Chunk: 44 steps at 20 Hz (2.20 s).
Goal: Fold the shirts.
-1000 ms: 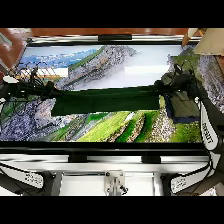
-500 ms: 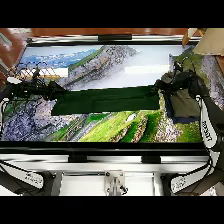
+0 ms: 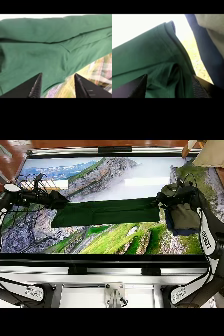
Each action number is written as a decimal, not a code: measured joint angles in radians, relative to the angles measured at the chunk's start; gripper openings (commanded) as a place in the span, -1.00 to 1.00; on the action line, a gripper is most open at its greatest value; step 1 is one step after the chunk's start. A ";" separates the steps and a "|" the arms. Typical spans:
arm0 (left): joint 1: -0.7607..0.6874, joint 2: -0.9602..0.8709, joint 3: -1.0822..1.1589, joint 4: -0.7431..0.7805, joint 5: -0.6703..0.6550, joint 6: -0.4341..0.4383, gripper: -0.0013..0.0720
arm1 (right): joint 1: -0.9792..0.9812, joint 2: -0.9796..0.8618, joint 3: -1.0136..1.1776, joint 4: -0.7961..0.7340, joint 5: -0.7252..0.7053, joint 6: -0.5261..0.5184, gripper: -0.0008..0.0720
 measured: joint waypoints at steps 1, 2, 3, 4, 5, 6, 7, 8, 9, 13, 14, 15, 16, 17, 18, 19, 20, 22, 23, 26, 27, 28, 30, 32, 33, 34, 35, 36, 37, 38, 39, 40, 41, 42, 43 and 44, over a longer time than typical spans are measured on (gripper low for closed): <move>-0.005 0.002 0.000 0.000 -0.002 0.007 0.28 | 0.001 -0.005 0.000 0.012 0.002 0.000 0.81; -0.009 0.003 0.000 0.000 -0.003 0.013 0.28 | 0.001 -0.013 0.000 0.024 0.002 0.000 0.81; -0.012 0.005 0.000 0.000 -0.004 0.016 0.28 | 0.001 -0.023 0.000 0.029 -0.008 0.001 0.81; -0.014 0.005 0.000 0.000 -0.005 0.018 0.28 | 0.000 -0.031 0.002 0.034 -0.018 0.003 0.81; -0.015 0.006 0.000 0.000 -0.006 0.021 0.28 | -0.002 -0.040 0.002 0.042 -0.030 0.003 0.81; -0.016 0.006 0.000 0.000 -0.006 0.022 0.28 | -0.001 -0.045 0.004 0.038 -0.045 0.002 0.81; -0.017 0.006 0.000 0.000 -0.006 0.024 0.28 | -0.001 -0.050 0.004 0.034 -0.057 0.001 0.70; -0.018 0.007 0.000 0.000 -0.006 0.025 0.28 | -0.001 -0.054 0.004 0.028 -0.073 0.001 0.43; -0.018 0.007 0.000 0.000 -0.006 0.026 0.28 | -0.001 -0.058 0.003 0.017 -0.096 0.002 0.19; -0.019 0.007 0.000 0.000 -0.006 0.027 0.28 | -0.001 -0.065 0.001 -0.014 -0.153 0.007 -0.73; -0.019 0.006 0.000 -0.001 -0.006 0.027 0.28 | 0.000 -0.065 0.001 -0.015 -0.162 0.006 -0.73; -0.019 0.007 0.000 -0.004 -0.007 0.027 0.22 | 0.000 -0.064 0.001 -0.018 -0.170 0.002 -0.73; -0.019 0.007 0.000 -0.006 -0.007 0.027 0.08 | 0.000 -0.062 0.001 -0.022 -0.178 -0.001 -0.73; -0.019 0.008 0.000 -0.009 -0.007 0.027 0.06 | 0.000 -0.056 0.000 -0.023 -0.184 -0.003 -0.73; -0.019 0.009 0.000 -0.011 -0.007 0.027 -0.05 | 0.001 -0.044 -0.003 -0.032 -0.189 -0.009 -0.73; -0.020 0.010 0.000 -0.011 -0.007 0.028 -0.30 | 0.002 -0.029 -0.004 -0.046 -0.202 -0.018 -0.73; -0.022 0.010 0.000 -0.011 -0.005 0.028 -0.40 | 0.001 -0.010 -0.003 -0.051 -0.206 -0.025 -0.73; -0.040 0.011 0.000 -0.014 -0.002 0.028 -0.65 | -0.002 0.043 0.000 -0.038 -0.192 -0.035 -0.73; -0.053 0.011 0.000 -0.014 0.000 0.028 -0.81 | -0.001 0.068 -0.001 -0.036 -0.198 -0.037 -0.73; -0.133 0.011 0.000 -0.015 0.019 0.028 -0.87 | 0.000 0.151 0.000 -0.021 -0.223 -0.042 -0.73; -0.172 0.011 0.000 -0.015 0.030 0.028 -0.87 | 0.000 0.179 0.000 -0.020 -0.234 -0.039 -0.73; -0.212 0.011 0.000 -0.015 0.051 0.028 -0.87 | 0.000 0.209 0.000 -0.015 -0.248 -0.035 -0.73; -0.301 0.011 0.000 -0.016 0.112 0.026 -0.87 | 0.000 0.273 0.000 -0.011 -0.292 -0.022 -0.73; -0.392 0.005 0.000 -0.018 0.206 -0.007 -0.87 | 0.000 0.336 0.000 -0.007 -0.337 -0.007 -0.73; -0.437 -0.002 0.000 -0.018 0.253 -0.027 -0.87 | 0.000 0.372 0.000 -0.006 -0.364 0.003 -0.73; -0.477 -0.009 0.000 -0.018 0.297 -0.040 -0.87 | 0.000 0.405 0.000 -0.004 -0.385 0.013 -0.73; -0.517 -0.019 0.000 -0.018 0.337 -0.054 -0.87 | 0.000 0.442 0.000 -0.003 -0.405 0.022 -0.73; -0.551 -0.030 0.000 -0.018 0.370 -0.062 -0.87 | 0.000 0.479 0.000 -0.002 -0.423 0.036 -0.73; -0.585 -0.043 0.000 -0.019 0.401 -0.069 -0.87 | 0.000 0.512 0.000 0.003 -0.434 0.046 -0.73; -0.614 -0.056 0.000 -0.029 0.422 -0.074 -0.87 | 0.000 0.547 0.000 0.011 -0.443 0.058 -0.73; -0.644 -0.069 0.000 -0.046 0.444 -0.078 -0.87 | 0.000 0.577 0.000 0.020 -0.451 0.069 -0.73; -0.670 -0.083 0.000 -0.071 0.464 -0.080 -0.87 | 0.000 0.605 0.000 0.028 -0.458 0.079 -0.73; -0.694 -0.096 0.000 -0.098 0.486 -0.081 -0.87 | 0.000 0.631 0.000 0.034 -0.462 0.090 -0.73; -0.716 -0.109 0.000 -0.130 0.511 -0.081 -0.87 | 0.000 0.651 0.000 0.039 -0.467 0.098 -0.73; -0.740 -0.124 0.000 -0.167 0.538 -0.082 -0.87 | 0.000 0.669 0.000 0.046 -0.473 0.105 -0.73; -0.758 -0.139 0.000 -0.206 0.565 -0.085 -0.87 | 0.000 0.684 0.000 0.054 -0.479 0.109 -0.73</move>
